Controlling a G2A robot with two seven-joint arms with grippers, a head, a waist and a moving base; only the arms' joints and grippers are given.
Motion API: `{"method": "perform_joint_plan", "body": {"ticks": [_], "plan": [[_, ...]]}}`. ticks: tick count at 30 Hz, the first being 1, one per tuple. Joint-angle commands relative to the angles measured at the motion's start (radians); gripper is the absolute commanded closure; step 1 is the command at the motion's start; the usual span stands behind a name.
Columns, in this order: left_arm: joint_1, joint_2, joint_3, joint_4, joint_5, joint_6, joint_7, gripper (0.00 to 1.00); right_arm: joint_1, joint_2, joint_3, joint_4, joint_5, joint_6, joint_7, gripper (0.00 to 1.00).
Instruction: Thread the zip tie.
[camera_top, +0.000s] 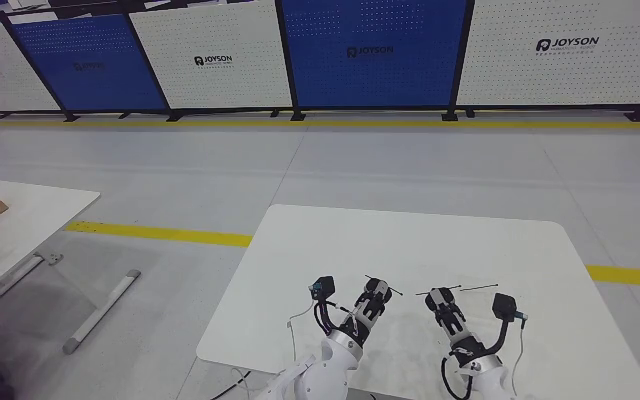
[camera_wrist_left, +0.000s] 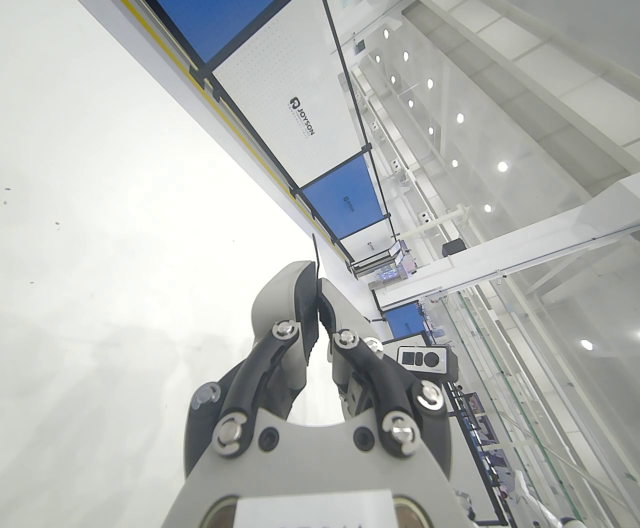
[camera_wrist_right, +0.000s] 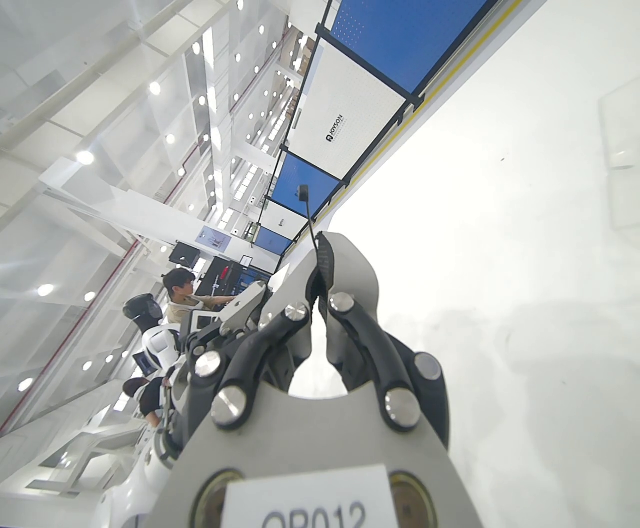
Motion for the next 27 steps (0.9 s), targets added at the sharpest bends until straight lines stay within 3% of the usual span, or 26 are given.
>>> {"method": "perform_joint_plan", "body": {"ticks": [1, 6, 27], "plan": [[-0.004, -0.001, 0.004, 0.010, 0.030, 0.003, 0.012, 1.00, 0.000, 0.000, 0.000, 0.000, 0.000, 0.000, 0.000, 1.00], [-0.012, -0.009, 0.032, 0.031, 0.062, -0.001, 0.045, 1.00, 0.000, 0.000, 0.000, 0.000, 0.000, 0.000, 0.000, 1.00], [-0.012, -0.009, 0.032, 0.031, 0.062, -0.001, 0.045, 1.00, 0.012, -0.006, -0.013, 0.002, -0.042, 0.023, 0.028, 1.00]]}}
